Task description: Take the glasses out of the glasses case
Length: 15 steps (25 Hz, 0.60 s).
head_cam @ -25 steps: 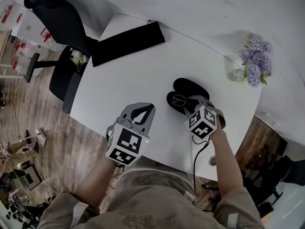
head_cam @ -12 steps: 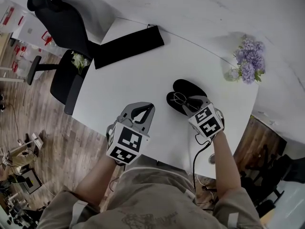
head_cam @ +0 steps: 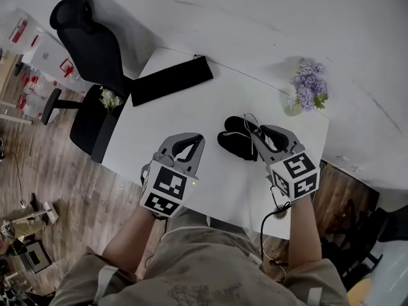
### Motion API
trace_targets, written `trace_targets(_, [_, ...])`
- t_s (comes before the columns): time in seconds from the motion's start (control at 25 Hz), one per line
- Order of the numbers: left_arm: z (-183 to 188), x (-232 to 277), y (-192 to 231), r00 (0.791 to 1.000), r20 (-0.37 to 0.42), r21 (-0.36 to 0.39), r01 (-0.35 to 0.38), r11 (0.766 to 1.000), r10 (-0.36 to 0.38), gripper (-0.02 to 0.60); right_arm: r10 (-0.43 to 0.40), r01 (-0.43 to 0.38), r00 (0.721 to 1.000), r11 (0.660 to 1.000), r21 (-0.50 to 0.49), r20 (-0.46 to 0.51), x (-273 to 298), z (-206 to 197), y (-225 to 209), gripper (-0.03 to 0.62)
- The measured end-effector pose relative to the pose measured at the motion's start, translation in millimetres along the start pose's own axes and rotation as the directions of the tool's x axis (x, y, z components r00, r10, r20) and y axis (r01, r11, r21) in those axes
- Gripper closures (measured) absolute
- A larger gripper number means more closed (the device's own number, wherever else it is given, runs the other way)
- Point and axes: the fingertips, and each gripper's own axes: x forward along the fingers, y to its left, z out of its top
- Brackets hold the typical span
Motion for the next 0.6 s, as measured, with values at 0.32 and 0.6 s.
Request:
trace_targets(0.32, [65,-54,5,0.985,0.153,0.033,-0.081,0.996,0.075,0.566,-0.142,0.147,0.937,0.989,0.008,0.319,-109,103,7,0.473])
trace_targets(0.6, [121,-117,7,0.941,0.307,0.061,-0.17,0.983,0.144,0.566,-0.208,0.217,0.833,0.975,0.043,0.513,-199,148,33,0.473])
